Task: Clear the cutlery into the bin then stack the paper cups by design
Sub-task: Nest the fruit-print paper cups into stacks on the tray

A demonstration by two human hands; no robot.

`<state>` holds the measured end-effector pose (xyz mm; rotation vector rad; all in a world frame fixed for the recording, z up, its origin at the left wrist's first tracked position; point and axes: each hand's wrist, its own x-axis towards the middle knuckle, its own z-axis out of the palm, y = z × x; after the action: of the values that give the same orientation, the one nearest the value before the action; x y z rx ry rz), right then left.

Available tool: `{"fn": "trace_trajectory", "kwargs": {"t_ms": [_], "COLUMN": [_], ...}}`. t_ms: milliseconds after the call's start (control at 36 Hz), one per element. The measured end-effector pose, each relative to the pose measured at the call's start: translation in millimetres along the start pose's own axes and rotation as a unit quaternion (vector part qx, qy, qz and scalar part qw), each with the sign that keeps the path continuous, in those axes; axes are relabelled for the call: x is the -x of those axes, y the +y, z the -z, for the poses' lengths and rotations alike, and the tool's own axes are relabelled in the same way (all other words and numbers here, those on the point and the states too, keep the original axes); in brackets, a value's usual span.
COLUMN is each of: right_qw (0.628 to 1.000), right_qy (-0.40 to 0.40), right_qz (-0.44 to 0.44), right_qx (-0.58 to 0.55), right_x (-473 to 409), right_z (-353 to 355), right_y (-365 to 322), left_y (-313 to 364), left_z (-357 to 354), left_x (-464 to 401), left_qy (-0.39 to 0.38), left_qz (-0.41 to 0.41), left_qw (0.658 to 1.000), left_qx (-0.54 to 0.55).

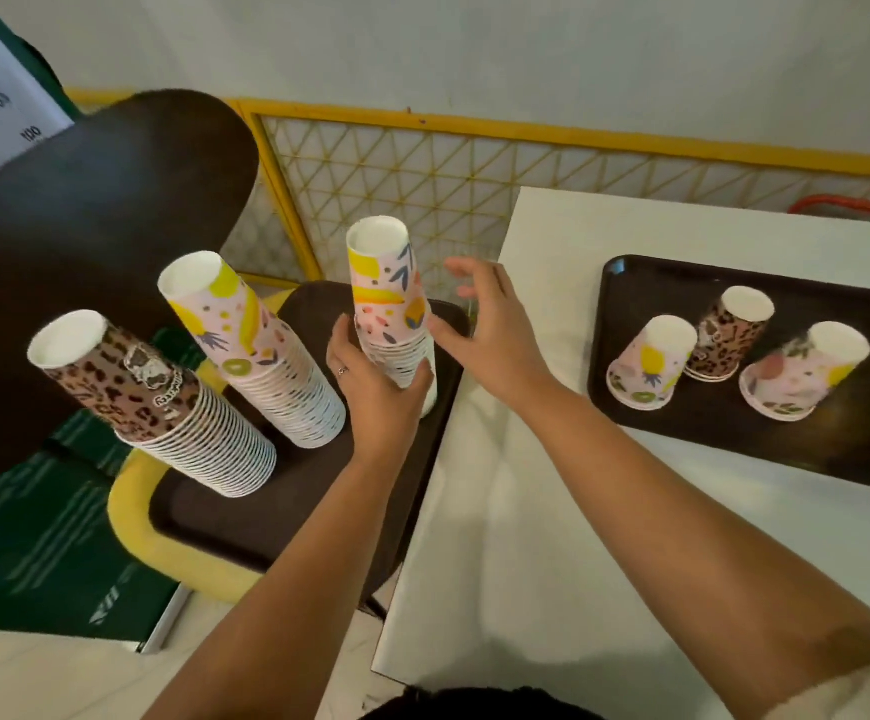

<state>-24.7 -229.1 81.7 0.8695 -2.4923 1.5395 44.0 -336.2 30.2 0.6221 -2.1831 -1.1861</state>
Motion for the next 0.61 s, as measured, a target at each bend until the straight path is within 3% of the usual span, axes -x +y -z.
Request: {"fn": "trace_trajectory", "kwargs": {"t_ms": [333, 611], "right_qw": [0.997, 0.99], "right_qy": [-0.028, -0.006], "right_qz": [-0.066, -0.122], "right_qx": [-0.037, -0.064], "right_x": [-32.0, -23.6], "right_z": [-47.8, -49.1], "right_y": [-14.4, -13.7], "left_y": [-44.8, -68.6], "left_z": [-0.4, -4.1], "left_x": [-28.9, -29.9], "left_qy": [-0.128, -0.168], "left_qz": [0.086, 0.102], "left_qw": [0.985, 0.979], "left_qx": [0.081, 0.053]}}
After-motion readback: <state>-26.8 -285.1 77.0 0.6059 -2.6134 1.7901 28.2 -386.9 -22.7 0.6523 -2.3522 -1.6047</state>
